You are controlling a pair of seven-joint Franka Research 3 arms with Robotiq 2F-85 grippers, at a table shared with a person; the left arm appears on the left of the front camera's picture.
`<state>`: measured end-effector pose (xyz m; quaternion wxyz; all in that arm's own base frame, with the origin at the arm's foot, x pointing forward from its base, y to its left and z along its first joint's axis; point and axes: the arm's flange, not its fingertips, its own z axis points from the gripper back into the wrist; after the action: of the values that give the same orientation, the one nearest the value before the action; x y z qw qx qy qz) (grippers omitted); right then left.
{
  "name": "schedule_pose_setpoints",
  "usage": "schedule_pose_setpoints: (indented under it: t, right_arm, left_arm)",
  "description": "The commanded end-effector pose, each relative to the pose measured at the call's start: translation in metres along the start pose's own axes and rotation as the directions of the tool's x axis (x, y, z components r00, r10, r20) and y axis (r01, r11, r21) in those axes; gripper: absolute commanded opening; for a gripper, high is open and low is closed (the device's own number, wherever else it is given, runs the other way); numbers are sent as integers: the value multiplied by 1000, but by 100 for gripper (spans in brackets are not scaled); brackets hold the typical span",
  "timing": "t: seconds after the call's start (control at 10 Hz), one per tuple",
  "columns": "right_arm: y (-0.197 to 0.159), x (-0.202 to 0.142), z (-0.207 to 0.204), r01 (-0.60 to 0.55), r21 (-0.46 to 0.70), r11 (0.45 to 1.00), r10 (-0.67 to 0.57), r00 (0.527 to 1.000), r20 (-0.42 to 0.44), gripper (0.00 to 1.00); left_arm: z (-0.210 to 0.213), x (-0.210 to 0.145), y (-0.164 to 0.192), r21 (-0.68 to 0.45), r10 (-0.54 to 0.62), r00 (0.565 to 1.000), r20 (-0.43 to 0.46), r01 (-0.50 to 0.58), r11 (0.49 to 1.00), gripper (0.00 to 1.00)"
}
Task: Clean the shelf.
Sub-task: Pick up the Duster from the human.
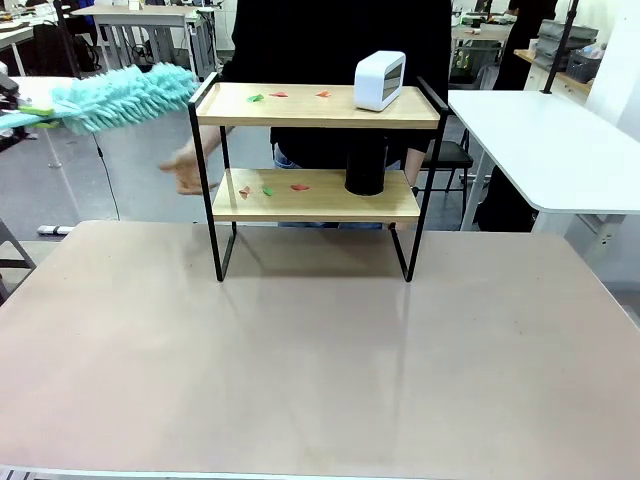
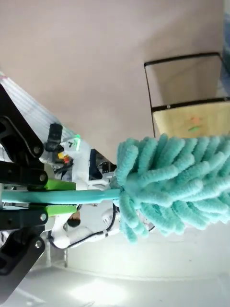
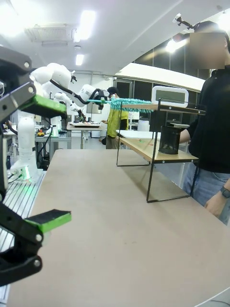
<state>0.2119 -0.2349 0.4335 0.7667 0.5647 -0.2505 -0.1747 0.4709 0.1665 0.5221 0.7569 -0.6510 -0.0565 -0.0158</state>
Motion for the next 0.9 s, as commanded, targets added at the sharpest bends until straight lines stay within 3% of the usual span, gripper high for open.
schedule_pose_setpoints:
  t: [0.0,0.2,0.4,0.5,0.6,0.8]
  right_arm:
    - [1,3,0,-29,15,999,29,1000,11,100]
    - [1,3,0,-29,15,999,29,1000,11,100]
    - [1,3,0,-29,15,999,29,1000,11,100]
    - [1,3,0,-29,15,999,29,1000,11,100]
    - [1,3,0,-29,15,999,29,1000,11,100]
    - [1,3,0,-29,15,999,29,1000,11,100]
  left_arm:
    - [8,-54,2,3,-163,985,64,163,987,0]
    - [19,-103,6,-6,-282,956,78,283,959,0]
    - [14,-139,19,45,-291,956,36,289,956,0]
    - [10,-150,29,78,-276,961,-17,277,958,0]
    - [11,-162,37,49,-262,956,-134,271,961,0]
    - [18,-181,48,38,-272,961,-53,275,961,0]
